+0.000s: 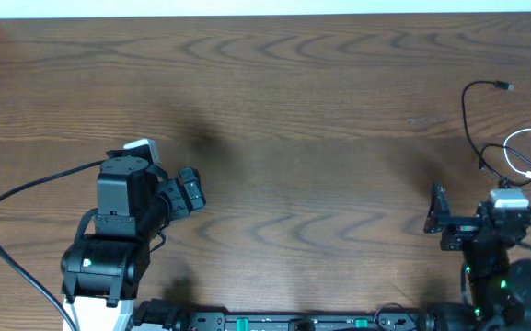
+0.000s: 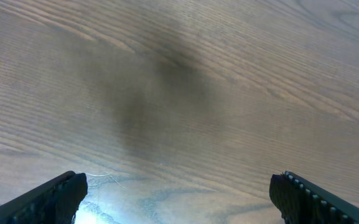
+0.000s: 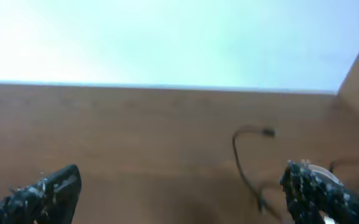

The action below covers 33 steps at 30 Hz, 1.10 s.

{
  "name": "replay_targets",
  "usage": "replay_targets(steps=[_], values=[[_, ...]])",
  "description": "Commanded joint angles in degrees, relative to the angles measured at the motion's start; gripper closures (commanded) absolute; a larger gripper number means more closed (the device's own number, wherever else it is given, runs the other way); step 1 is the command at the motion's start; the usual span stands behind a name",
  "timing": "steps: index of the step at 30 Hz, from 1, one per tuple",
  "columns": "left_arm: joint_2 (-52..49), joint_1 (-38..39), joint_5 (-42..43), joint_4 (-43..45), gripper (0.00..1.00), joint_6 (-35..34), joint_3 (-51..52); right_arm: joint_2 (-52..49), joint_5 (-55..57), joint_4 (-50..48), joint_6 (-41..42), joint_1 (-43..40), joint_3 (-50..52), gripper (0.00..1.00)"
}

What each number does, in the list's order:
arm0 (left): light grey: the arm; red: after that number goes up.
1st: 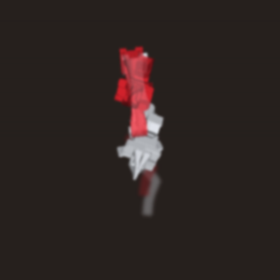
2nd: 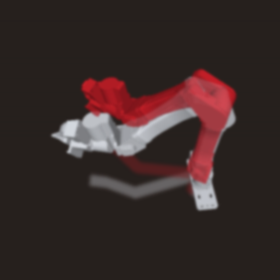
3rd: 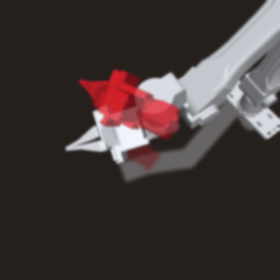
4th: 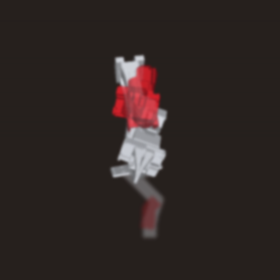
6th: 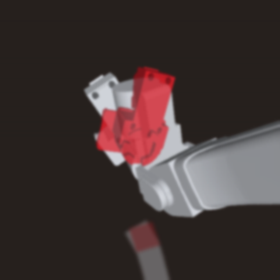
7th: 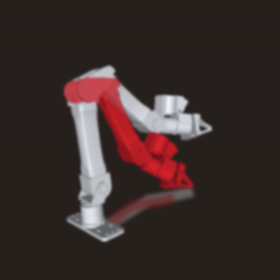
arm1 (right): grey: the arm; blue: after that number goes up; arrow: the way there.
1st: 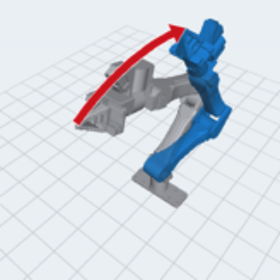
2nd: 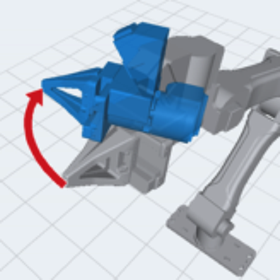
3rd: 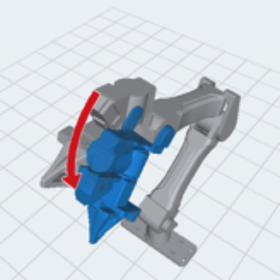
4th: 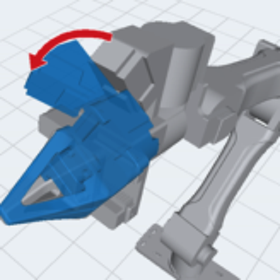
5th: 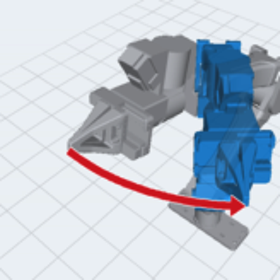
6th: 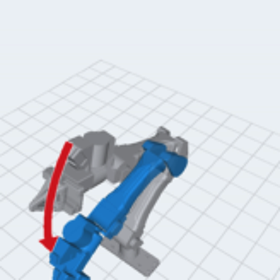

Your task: Untangle cables

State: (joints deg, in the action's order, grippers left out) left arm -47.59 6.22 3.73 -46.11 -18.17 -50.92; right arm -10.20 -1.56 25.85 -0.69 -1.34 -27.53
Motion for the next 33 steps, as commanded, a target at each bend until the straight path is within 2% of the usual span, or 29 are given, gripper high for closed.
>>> replay_targets(steps=[1,9,15,22,29,33], values=[[0.0,0.0,-0.7,-0.07,0.02,0.31,0.39,4.09,-0.57,-5.35,-0.02,0.33,5.05,0.01],[0.0,0.0,-0.7,-0.07,0.02,0.33,0.39,9.64,-0.98,-17.03,-0.04,1.42,13.46,0.01],[0.0,0.0,-0.7,-0.07,0.02,0.31,0.39,9.92,-0.96,-24.22,-0.07,2.27,17.73,0.01],[0.0,0.0,-0.7,-0.07,0.02,0.31,0.39,9.92,-0.98,-45.53,-0.09,2.58,27.36,0.01],[0.0,0.0,-0.7,-0.07,0.02,0.31,0.39,9.92,-0.96,-44.46,-1.75,2.58,27.23,0.01],[0.0,0.0,-0.7,-0.07,0.02,0.31,0.39,9.92,-0.94,-38.4,-1.81,2.58,27.23,0.01]])
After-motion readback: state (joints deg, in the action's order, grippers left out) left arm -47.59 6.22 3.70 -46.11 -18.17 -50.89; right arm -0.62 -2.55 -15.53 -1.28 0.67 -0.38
